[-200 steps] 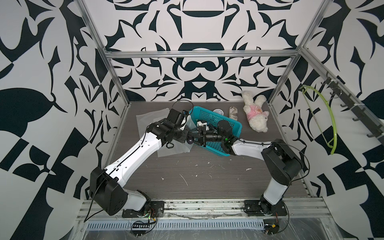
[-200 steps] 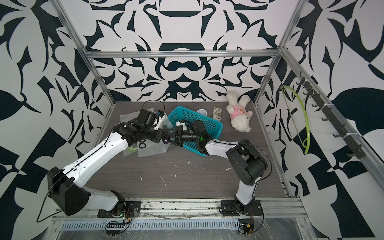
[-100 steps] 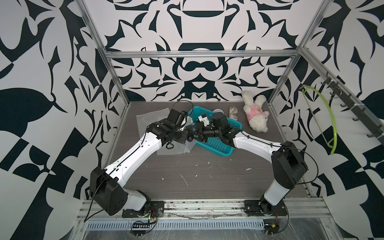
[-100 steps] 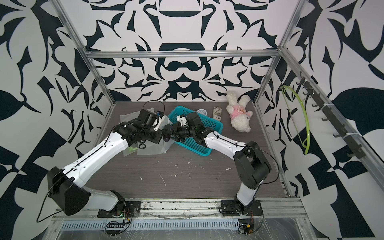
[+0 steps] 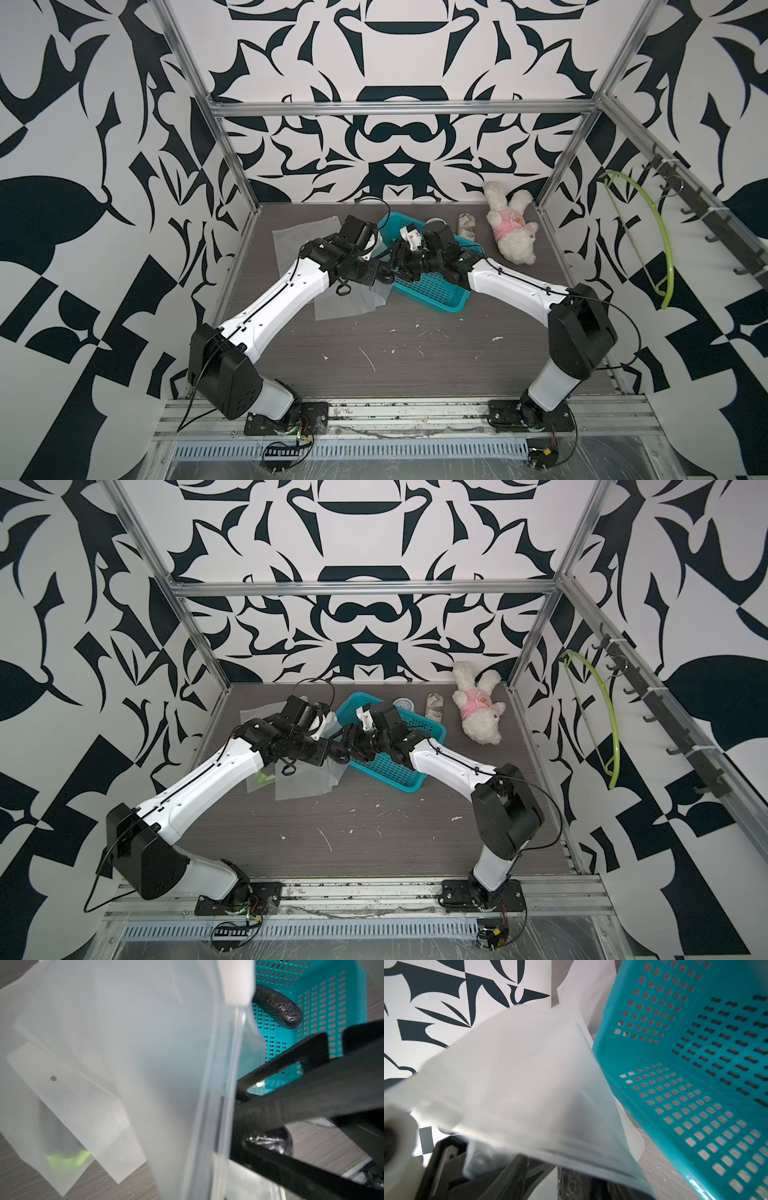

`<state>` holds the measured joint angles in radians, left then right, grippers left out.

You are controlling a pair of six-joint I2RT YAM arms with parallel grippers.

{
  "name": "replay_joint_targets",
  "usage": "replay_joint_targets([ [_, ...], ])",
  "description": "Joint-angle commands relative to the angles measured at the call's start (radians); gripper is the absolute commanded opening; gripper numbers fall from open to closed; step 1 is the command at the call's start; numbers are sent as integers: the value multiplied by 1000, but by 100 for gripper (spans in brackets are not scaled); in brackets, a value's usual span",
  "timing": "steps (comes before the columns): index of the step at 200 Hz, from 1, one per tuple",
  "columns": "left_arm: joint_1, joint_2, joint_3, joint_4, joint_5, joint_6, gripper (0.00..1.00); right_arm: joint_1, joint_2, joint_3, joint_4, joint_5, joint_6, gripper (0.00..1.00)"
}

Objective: Place the eggplant in a zip-top bag and seal the zipper
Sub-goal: Place the eggplant in the zipper food storage bag, then adjust the zipper food storage bag at the center of the board.

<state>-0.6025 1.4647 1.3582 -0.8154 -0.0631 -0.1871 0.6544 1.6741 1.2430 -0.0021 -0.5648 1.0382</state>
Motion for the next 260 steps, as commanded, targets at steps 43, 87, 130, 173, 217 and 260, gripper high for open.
replay_joint_targets([
  [43,80,-22,1,-20,109,-49,0,-15,-177,50,-165,75,-263,59],
  [87,81,-18,1,-24,147,-48,0,-15,-153,84,-237,106,-409,61],
  [130,81,-29,8,-19,187,-41,0,-13,-89,113,-210,93,-486,61],
  [173,80,-20,28,-38,213,-28,0,1,-22,137,-192,79,-501,58],
  [217,81,-35,40,-56,227,-6,0,5,-19,118,-161,202,-521,34],
  [260,90,-24,107,-120,222,19,0,23,38,306,-401,222,-537,8],
])
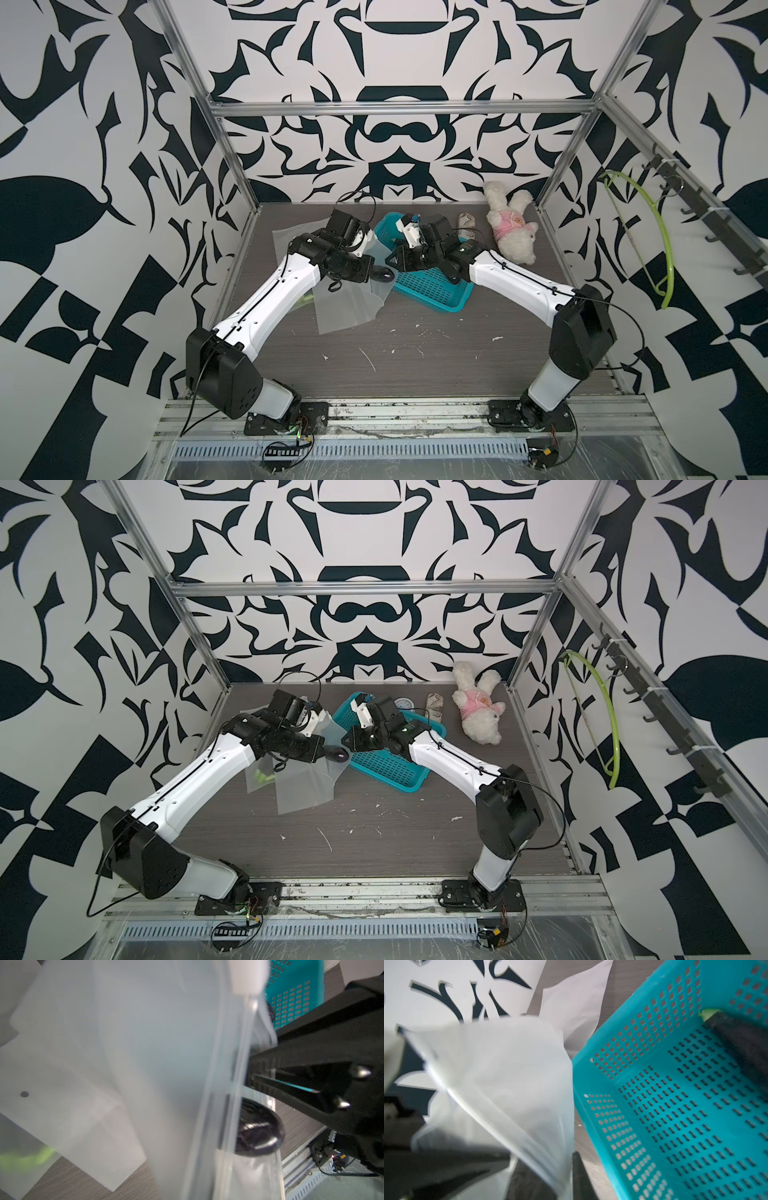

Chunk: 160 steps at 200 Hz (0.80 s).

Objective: Place the eggplant in a zip-top bag and seal the zipper
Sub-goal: Adjust the zipper food storage bag at the center of the board.

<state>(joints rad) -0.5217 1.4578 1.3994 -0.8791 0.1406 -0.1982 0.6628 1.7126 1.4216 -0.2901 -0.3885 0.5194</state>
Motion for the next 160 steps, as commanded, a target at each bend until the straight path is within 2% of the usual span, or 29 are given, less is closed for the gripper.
replay_joint_targets([
  [1,9,-16,68,-57,19,31,0,15,-1,132,-119,49,-18,7],
  [41,61,14,137,-131,18,48,0,46,20,338,-381,195,-91,5],
  [86,67,89,246,-251,-88,65,0,104,75,504,-579,331,-181,5],
  [116,66,117,291,-297,-124,74,0,117,102,514,-601,346,-194,5],
  [160,67,96,291,-333,-244,31,0,116,91,462,-561,343,-200,5],
])
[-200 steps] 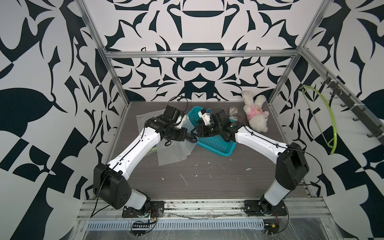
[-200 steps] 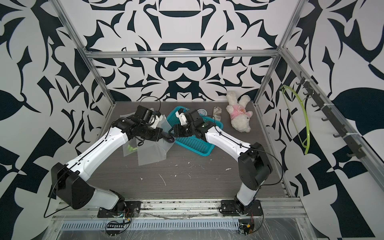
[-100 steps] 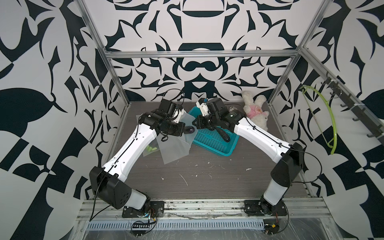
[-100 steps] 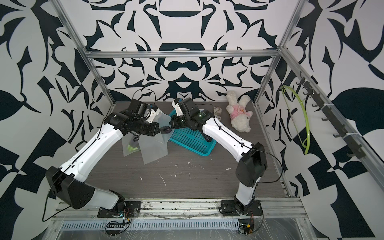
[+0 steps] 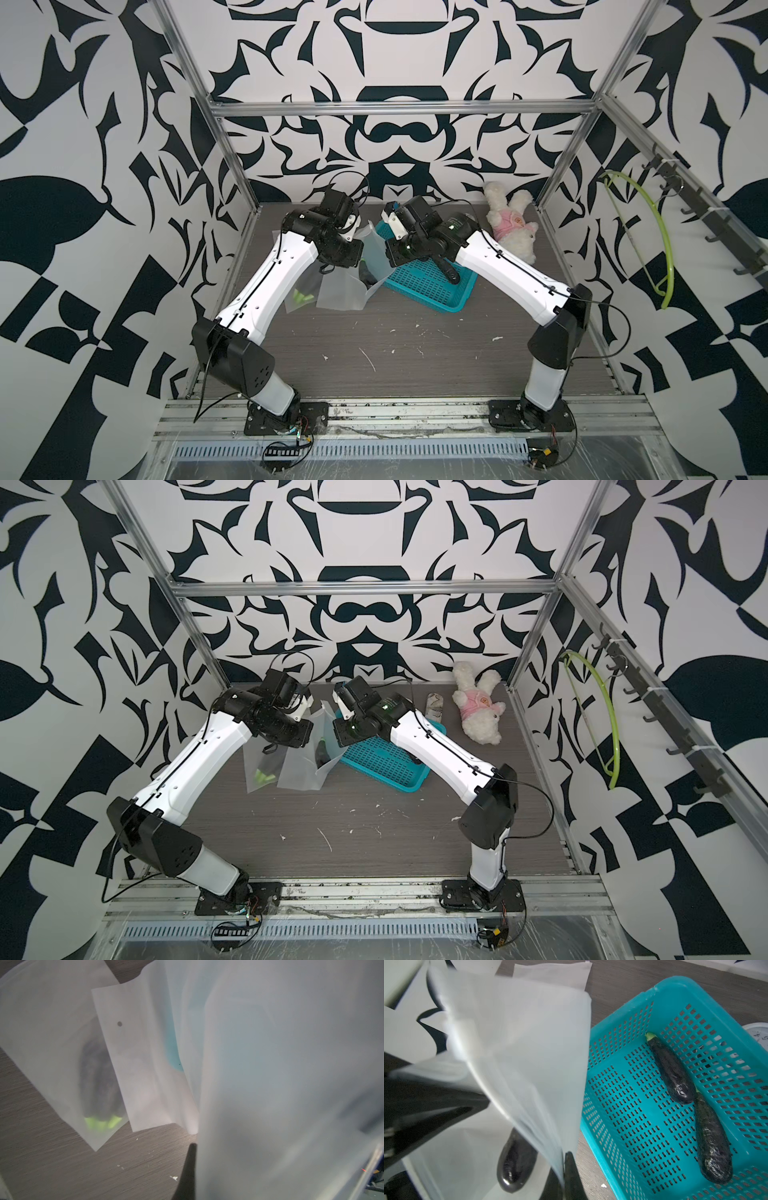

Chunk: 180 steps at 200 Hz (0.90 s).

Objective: Place the eggplant in a zip-top bag and seal the zipper
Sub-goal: Adjust the zipper food storage bag at the center of the board.

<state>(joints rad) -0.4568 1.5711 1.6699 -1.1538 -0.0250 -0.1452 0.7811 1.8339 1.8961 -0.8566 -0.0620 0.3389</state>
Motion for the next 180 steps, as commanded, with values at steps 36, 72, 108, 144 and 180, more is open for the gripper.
replay_joint_targets([
  [36,3,-19,5,-56,-92,-53,0,-6,-25,-52,56,-83,-3,8],
  [72,3,-33,-64,19,-22,-109,0,-35,-57,-131,154,-235,-1,23],
  [108,2,16,-54,16,13,-148,0,-52,-113,-206,224,-329,-50,40],
  [144,1,48,-61,42,14,-148,0,-93,-211,-328,309,-401,-105,53],
  [180,2,94,-40,28,15,-143,0,-196,-320,-487,426,-408,-129,57],
])
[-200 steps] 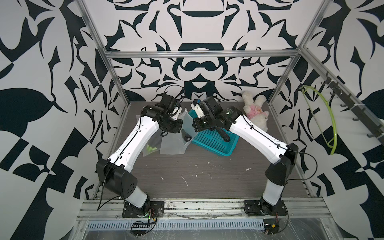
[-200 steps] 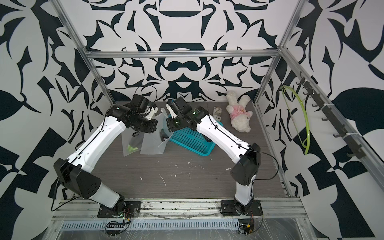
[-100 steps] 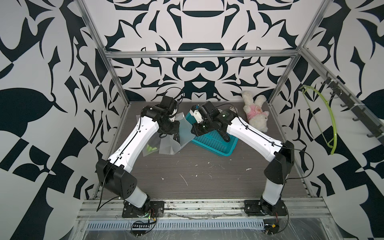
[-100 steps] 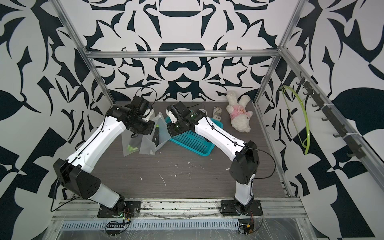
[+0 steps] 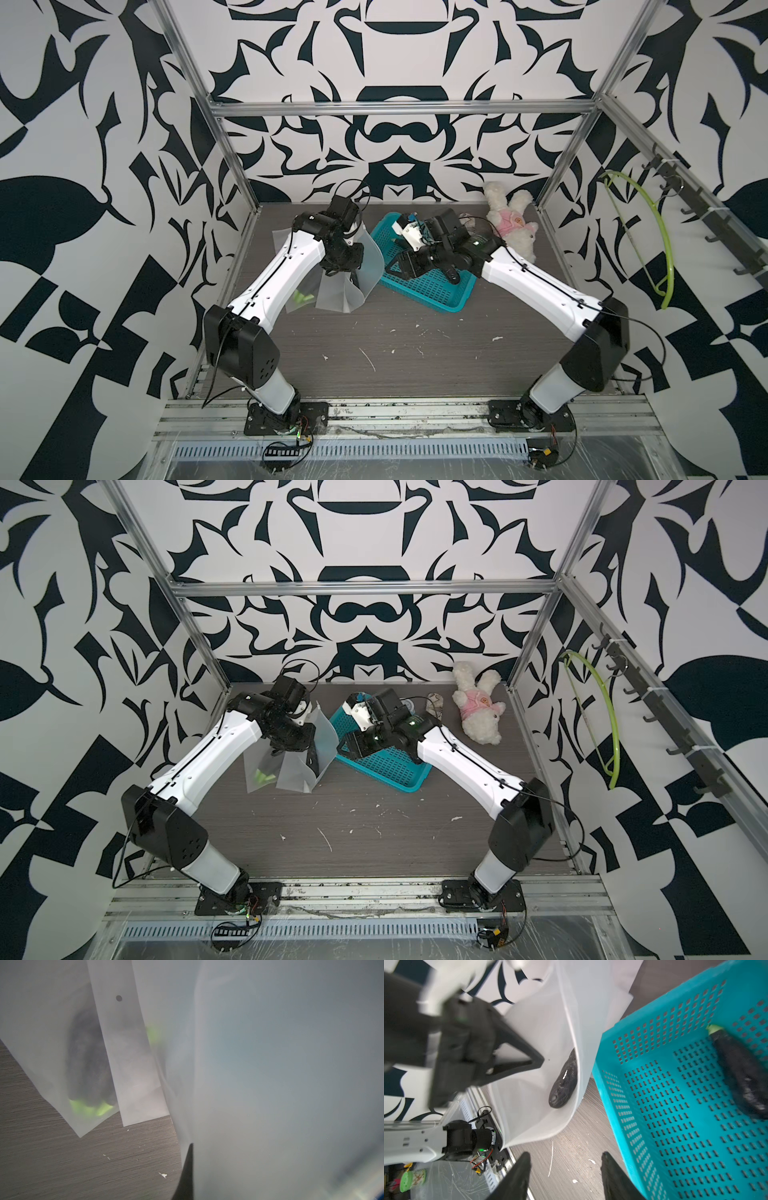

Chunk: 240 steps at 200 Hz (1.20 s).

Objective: Place the eggplant in a zip-top bag and seal the zipper
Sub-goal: Adjust the zipper food storage bag at the center of the board, then pick up the eggplant from the basket.

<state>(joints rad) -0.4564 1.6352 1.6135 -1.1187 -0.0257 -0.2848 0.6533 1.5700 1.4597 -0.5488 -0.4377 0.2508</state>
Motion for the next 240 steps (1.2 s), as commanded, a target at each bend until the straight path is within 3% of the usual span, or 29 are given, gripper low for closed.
replay_joint_targets([
  [1,2,30,17,-7,17,-4,0,-71,-55,-52,117,-32,-44,57],
  [15,2,34,22,-11,21,-4,0,-103,-37,-68,108,7,-97,58],
  [25,1,31,17,-9,25,-2,0,-112,-23,-77,113,101,-134,58],
  [44,2,22,9,-6,37,-2,0,-116,-15,-148,235,186,-215,59],
  [85,2,6,-17,27,59,2,0,-200,99,-205,421,143,-321,62],
  [146,2,-6,-39,45,73,-1,0,-224,318,-45,343,226,-452,65],
  [240,1,14,-33,45,87,-6,0,-231,440,38,304,226,-452,66],
])
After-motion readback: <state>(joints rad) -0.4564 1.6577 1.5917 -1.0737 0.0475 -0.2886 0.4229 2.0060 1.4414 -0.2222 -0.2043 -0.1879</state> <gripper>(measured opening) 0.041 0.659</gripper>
